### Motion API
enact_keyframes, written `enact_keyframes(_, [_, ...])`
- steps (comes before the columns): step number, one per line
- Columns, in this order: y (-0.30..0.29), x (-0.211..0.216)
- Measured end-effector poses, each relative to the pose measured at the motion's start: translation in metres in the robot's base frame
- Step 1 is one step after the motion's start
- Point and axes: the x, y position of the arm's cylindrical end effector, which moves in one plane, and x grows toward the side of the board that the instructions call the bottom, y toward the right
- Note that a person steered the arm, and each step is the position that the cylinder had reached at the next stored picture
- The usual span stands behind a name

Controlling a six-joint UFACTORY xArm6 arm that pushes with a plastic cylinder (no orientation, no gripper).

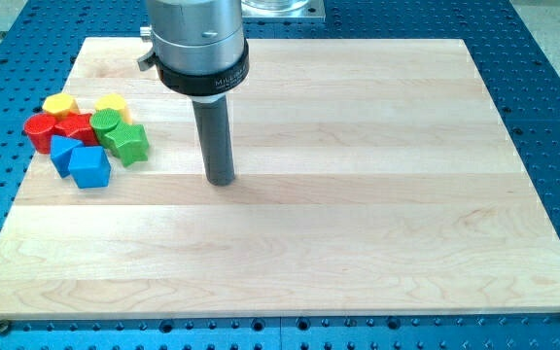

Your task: Separate the red star from the green circle

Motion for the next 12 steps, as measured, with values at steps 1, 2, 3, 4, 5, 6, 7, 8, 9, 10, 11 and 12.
enact_keyframes(1, [0.000, 0.000])
enact_keyframes(2, [0.000, 0.000])
enact_keyframes(3, [-0.029, 0.052])
enact_keyframes(4, [-0.038, 0.071])
enact_keyframes(5, [-0.086, 0.070])
enact_keyframes(6, [-0.154, 0.070])
enact_keyframes(7, [-0.233, 0.067])
enact_keyframes(8, [-0.235, 0.066])
enact_keyframes(9, [-0.236, 0.056])
enact_keyframes(10, [-0.236, 0.022])
enact_keyframes(11, [-0.236, 0.010])
enact_keyframes(12, [-0.236, -0.011])
